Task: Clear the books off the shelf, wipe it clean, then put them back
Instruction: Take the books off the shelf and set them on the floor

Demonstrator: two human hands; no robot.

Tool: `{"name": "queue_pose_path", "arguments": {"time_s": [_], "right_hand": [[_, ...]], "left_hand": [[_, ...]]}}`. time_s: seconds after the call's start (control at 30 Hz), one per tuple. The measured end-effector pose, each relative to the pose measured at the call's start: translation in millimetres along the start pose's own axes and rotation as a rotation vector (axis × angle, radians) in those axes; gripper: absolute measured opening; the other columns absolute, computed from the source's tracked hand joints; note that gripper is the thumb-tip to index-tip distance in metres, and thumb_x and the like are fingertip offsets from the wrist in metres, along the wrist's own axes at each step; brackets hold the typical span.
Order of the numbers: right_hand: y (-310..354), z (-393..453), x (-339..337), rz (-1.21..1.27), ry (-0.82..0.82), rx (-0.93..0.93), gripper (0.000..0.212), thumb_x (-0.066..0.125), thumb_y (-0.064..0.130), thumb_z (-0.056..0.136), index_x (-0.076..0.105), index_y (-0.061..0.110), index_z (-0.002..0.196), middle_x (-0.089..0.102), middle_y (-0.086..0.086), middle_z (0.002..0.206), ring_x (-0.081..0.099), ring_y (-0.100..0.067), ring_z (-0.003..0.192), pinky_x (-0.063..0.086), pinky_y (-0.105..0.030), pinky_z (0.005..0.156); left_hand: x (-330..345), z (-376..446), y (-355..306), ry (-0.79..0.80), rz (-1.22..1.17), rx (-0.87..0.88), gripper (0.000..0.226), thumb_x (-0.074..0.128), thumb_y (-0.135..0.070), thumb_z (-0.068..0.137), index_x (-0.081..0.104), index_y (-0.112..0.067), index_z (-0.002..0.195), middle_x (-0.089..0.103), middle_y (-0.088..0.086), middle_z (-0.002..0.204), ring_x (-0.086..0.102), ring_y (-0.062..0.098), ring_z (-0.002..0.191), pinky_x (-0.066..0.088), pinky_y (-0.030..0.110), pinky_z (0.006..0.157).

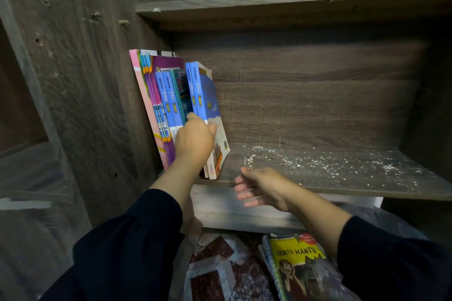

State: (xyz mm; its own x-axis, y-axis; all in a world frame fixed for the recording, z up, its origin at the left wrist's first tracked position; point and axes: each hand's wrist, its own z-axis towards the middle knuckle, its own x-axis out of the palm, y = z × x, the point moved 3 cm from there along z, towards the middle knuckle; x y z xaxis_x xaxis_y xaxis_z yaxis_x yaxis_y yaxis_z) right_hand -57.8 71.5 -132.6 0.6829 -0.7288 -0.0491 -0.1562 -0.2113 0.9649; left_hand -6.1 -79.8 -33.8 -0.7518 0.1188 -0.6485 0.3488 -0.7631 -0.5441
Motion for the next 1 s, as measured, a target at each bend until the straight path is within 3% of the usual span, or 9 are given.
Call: {"name": "queue_pose_path", "arguments": {"time_s": [0.17, 0.3, 0.47, 0.53, 0.6, 0.7, 0.8, 0.9, 1.0], "right_hand": [[-27, -19, -8, 0.325, 0.174, 0.269, 0.095, 0.012, 0.078, 0.082, 0.052, -0.003, 0.113, 0.062, -0.025, 0.100, 0.064, -0.035, 0.089, 0.058, -0.044, 0.064], [-39, -36, -29, 0.688, 0.144, 0.243, 0.120, 0.007, 0.090, 0.068, 0.043, -0.004, 0.132, 0.055, -0.032, 0.123, 0.061, -0.045, 0.102, 0.049, -0.066, 0.072], [-39, -72, -55, 0.777, 0.020, 0.103, 0.101, 0.019, 0.085, 0.075, 0.062, 0.002, 0.112, 0.073, -0.022, 0.085, 0.072, -0.037, 0.070, 0.057, -0.052, 0.057], [-44, -85, -62, 0.712, 0.048, 0.118, 0.098, 0.026, 0.083, 0.075, 0.061, 0.002, 0.117, 0.073, -0.022, 0.087, 0.072, -0.035, 0.068, 0.059, -0.049, 0.054], [-48, -95, -64, 0.571, 0.104, 0.170, 0.091, 0.039, 0.079, 0.075, 0.069, 0.001, 0.110, 0.072, -0.022, 0.099, 0.073, -0.033, 0.077, 0.059, -0.047, 0.066], [-53, -105, -61, 0.409, 0.113, 0.160, 0.045, 0.057, 0.039, 0.080, 0.071, 0.000, 0.097, 0.075, -0.016, 0.089, 0.074, -0.024, 0.069, 0.059, -0.032, 0.062], [-60, -111, -51, 0.226, 0.145, 0.186, 0.019, 0.051, 0.011, 0.088, 0.065, 0.002, 0.098, 0.076, -0.011, 0.082, 0.073, -0.018, 0.064, 0.059, -0.026, 0.057], [-71, -115, -48, 0.068, 0.212, 0.239, 0.016, 0.057, 0.007, 0.084, 0.068, 0.006, 0.097, 0.076, -0.009, 0.086, 0.074, -0.017, 0.070, 0.060, -0.027, 0.062], [-89, -111, -43, -0.003, 0.347, 0.279, 0.035, 0.067, 0.008, 0.068, 0.070, 0.008, 0.103, 0.074, -0.012, 0.103, 0.074, -0.020, 0.084, 0.059, -0.035, 0.076]], "left_hand": [[-40, -10, -28, -0.054, -0.223, 0.057, 0.025, 0.046, -0.027, 0.094, 0.043, -0.002, 0.090, 0.048, 0.011, 0.083, 0.045, 0.028, 0.076, 0.030, 0.032, 0.060], [-54, -22, -37, 0.096, -0.632, -0.149, 0.025, 0.052, -0.030, 0.087, 0.050, -0.006, 0.082, 0.048, 0.008, 0.067, 0.043, 0.024, 0.054, 0.031, 0.024, 0.047], [-48, -69, -22, 0.378, -0.816, -0.422, 0.031, 0.046, -0.020, 0.093, 0.043, -0.014, 0.063, 0.034, 0.001, 0.043, 0.023, 0.009, 0.027, 0.017, 0.005, 0.037], [-44, -88, -8, 0.418, -0.739, -0.429, 0.032, 0.047, -0.020, 0.093, 0.045, -0.013, 0.061, 0.035, 0.000, 0.037, 0.024, 0.009, 0.025, 0.018, 0.005, 0.038], [-41, -107, 7, 0.448, -0.620, -0.406, 0.031, 0.050, -0.022, 0.092, 0.048, -0.010, 0.063, 0.040, 0.006, 0.045, 0.029, 0.013, 0.029, 0.021, 0.010, 0.038], [-35, -138, 28, 0.522, -0.530, -0.407, 0.029, 0.050, -0.022, 0.092, 0.048, -0.009, 0.066, 0.041, 0.009, 0.053, 0.031, 0.016, 0.035, 0.024, 0.012, 0.037], [-29, -163, 47, 0.541, -0.462, -0.397, 0.035, 0.049, -0.021, 0.093, 0.046, -0.008, 0.060, 0.040, 0.007, 0.048, 0.032, 0.017, 0.032, 0.024, 0.015, 0.037], [-30, -184, 63, 0.558, -0.393, -0.362, 0.038, 0.048, -0.021, 0.092, 0.049, -0.006, 0.057, 0.044, 0.007, 0.044, 0.038, 0.019, 0.032, 0.028, 0.016, 0.035], [-25, -209, 85, 0.579, -0.313, -0.343, 0.040, 0.048, -0.028, 0.088, 0.060, 0.005, 0.069, 0.054, 0.015, 0.054, 0.048, 0.028, 0.043, 0.038, 0.024, 0.044]]}}
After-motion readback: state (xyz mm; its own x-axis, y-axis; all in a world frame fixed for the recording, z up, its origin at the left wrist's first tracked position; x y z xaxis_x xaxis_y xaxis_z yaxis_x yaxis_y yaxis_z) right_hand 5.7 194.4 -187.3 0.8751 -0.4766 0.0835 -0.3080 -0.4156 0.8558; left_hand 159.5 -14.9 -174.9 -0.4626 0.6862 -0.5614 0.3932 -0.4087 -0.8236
